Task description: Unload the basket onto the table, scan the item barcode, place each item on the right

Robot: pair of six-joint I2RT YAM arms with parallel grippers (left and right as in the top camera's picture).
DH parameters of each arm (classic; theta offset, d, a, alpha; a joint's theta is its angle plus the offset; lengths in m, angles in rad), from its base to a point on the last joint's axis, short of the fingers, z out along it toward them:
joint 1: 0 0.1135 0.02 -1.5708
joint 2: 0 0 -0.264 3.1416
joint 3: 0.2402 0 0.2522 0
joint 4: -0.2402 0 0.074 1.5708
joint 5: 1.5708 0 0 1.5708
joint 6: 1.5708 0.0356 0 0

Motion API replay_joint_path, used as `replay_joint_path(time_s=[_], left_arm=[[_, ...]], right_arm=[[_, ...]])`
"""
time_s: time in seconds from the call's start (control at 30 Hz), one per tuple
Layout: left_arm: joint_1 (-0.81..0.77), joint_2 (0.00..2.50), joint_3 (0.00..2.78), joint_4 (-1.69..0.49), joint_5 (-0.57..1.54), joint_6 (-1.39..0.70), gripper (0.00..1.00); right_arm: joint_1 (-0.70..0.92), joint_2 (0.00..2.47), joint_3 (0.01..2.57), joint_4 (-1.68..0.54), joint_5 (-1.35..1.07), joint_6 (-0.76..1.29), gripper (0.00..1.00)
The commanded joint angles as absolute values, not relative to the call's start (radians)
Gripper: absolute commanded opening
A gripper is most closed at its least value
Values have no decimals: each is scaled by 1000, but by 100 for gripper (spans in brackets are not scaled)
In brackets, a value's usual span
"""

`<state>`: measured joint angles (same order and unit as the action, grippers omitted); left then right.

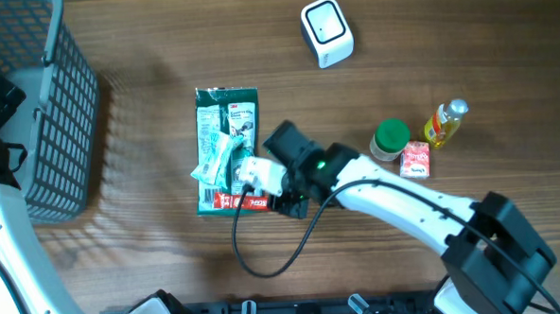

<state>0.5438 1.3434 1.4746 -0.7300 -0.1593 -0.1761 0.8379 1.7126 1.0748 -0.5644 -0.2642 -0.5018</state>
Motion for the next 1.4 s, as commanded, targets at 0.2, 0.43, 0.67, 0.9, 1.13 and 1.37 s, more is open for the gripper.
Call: replay_joint_path(time_s=[0.2, 0.43, 0.67, 0.9, 1.13, 1.37], left_arm=[[548, 1342, 1480, -727, -154, -157, 100], [548, 1342, 1480, -727, -154, -157, 100], [548, 1342, 1480, -728, -154, -157, 100], [548, 1342, 1480, -727, -154, -157, 100], [548, 1342, 1480, -727, -154, -157, 100], [548, 1342, 1480, -727, -154, -157, 100]], right_arm=[[907, 1851, 1065, -502, -67, -583, 40], [907, 1859, 1065, -506, -67, -583, 36], [906, 1860, 1040, -490, -70, -584, 31], [906, 1860, 1025, -479, -71, -602, 22], [905, 1846, 1036, -486, -115, -591, 4], [802, 1629, 1049, -519, -641, -558, 4]])
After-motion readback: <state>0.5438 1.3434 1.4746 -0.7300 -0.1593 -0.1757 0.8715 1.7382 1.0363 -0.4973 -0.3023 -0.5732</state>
